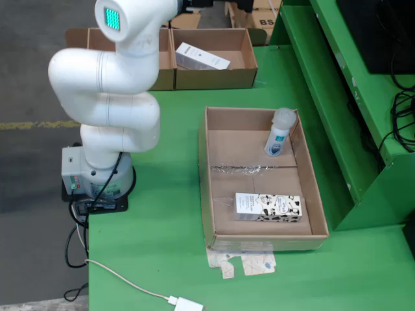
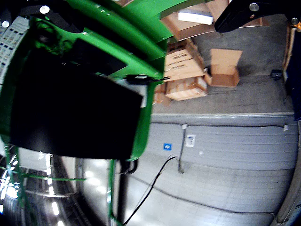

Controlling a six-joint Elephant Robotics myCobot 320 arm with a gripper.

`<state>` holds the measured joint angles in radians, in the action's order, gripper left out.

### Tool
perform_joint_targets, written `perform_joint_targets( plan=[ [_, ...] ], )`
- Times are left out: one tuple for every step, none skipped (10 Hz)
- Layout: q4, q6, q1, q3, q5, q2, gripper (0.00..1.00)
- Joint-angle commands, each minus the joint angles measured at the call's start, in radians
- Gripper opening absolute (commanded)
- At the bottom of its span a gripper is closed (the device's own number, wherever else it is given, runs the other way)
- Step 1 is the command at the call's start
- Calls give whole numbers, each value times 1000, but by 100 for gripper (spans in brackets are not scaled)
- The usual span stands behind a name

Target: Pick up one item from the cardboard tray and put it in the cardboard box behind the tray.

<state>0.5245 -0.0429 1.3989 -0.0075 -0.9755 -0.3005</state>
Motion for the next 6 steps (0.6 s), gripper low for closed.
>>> perform_joint_targets(
  plan=[
    [-13, -1055, -290, 7, 1928, -1060, 100],
    [-13, -813, -301, 8, 1928, -1054, 100],
    [-12, -877, -301, 7, 1928, -1054, 100],
    [-13, -475, -301, 7, 1928, -1054, 100],
    [-13, -347, -301, 7, 1928, -1054, 100],
    [-12, -453, -301, 8, 1928, -1054, 100]
  ],
)
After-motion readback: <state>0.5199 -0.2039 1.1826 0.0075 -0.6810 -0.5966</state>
